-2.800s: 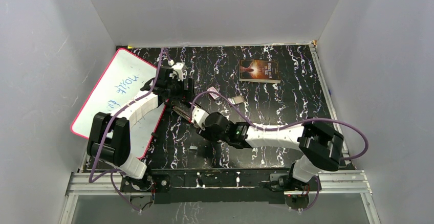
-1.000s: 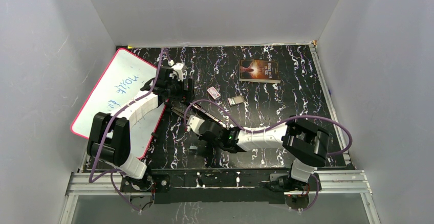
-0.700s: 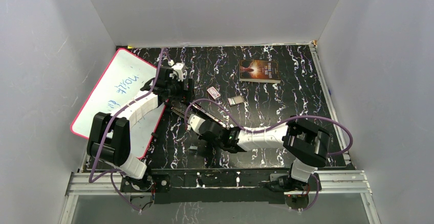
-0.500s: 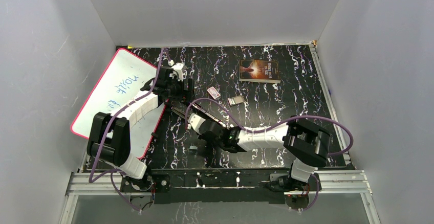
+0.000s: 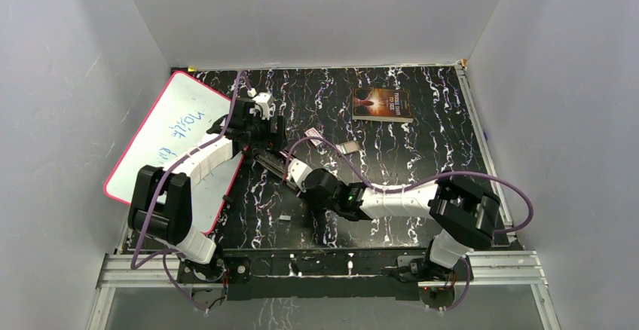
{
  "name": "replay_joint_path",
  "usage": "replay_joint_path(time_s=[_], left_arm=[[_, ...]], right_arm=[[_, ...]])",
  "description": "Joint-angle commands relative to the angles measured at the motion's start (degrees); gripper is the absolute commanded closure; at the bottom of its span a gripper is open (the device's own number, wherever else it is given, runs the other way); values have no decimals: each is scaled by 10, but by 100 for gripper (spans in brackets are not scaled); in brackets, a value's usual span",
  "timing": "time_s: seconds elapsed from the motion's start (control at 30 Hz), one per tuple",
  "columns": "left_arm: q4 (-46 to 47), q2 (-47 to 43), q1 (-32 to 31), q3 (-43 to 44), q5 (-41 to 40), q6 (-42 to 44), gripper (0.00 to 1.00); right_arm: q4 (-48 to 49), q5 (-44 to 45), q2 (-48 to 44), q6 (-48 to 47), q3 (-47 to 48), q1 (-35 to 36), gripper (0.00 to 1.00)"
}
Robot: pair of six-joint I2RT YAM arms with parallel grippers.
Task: Load the staples into the stapler
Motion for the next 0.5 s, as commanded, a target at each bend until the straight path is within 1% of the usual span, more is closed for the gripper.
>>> replay_joint_path(time_s=[0.0, 0.17, 0.47], left_arm=[[-7, -12, 2, 20, -3, 7, 8], [-7, -12, 1, 20, -3, 7, 8], [-7, -14, 2, 20, -2, 7, 8]], right_arm=[[78, -26, -41, 16, -22, -15, 80], [134, -54, -53, 16, -56, -22, 81], [245, -53, -76, 32, -111, -24, 83]])
